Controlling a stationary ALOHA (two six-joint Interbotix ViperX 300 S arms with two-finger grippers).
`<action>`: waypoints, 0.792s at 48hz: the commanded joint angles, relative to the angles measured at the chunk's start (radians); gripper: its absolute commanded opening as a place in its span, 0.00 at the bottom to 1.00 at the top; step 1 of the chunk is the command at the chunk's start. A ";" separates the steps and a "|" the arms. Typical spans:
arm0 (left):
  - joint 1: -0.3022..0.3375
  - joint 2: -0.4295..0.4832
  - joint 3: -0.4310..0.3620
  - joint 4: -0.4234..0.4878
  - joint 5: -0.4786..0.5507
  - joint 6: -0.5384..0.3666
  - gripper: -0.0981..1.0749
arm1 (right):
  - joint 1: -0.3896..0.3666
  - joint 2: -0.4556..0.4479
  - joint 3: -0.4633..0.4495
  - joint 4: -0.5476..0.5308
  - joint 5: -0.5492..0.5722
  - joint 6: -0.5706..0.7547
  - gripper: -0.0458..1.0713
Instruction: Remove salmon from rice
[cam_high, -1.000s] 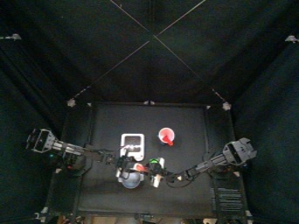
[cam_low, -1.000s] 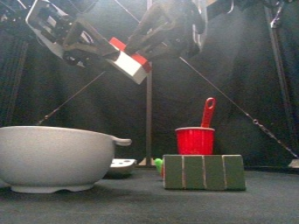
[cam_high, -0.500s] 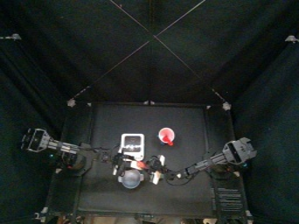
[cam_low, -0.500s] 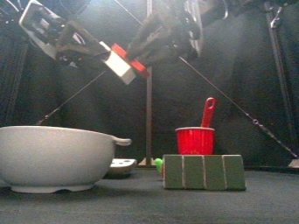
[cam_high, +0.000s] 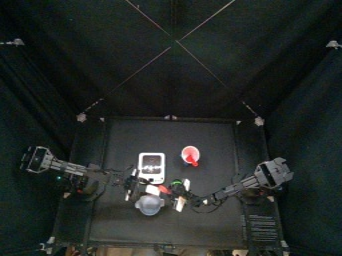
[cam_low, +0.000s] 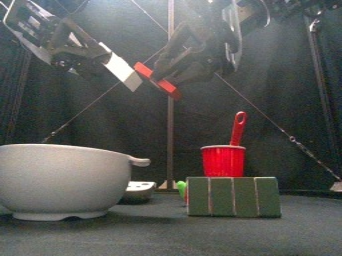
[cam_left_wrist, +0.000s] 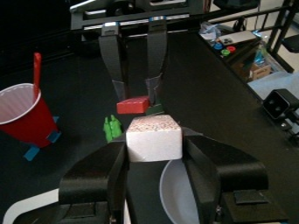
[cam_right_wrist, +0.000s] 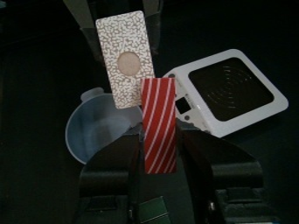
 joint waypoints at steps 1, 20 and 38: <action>0.003 -0.008 -0.012 0.002 -0.006 -0.002 0.48 | 0.002 -0.031 -0.011 -0.003 0.006 0.002 0.47; 0.008 -0.006 -0.012 0.002 -0.006 -0.002 0.48 | 0.002 -0.031 -0.009 -0.002 0.006 0.002 0.47; 0.008 -0.006 -0.011 0.005 -0.006 -0.002 0.48 | 0.008 -0.031 -0.009 0.026 0.006 0.002 0.47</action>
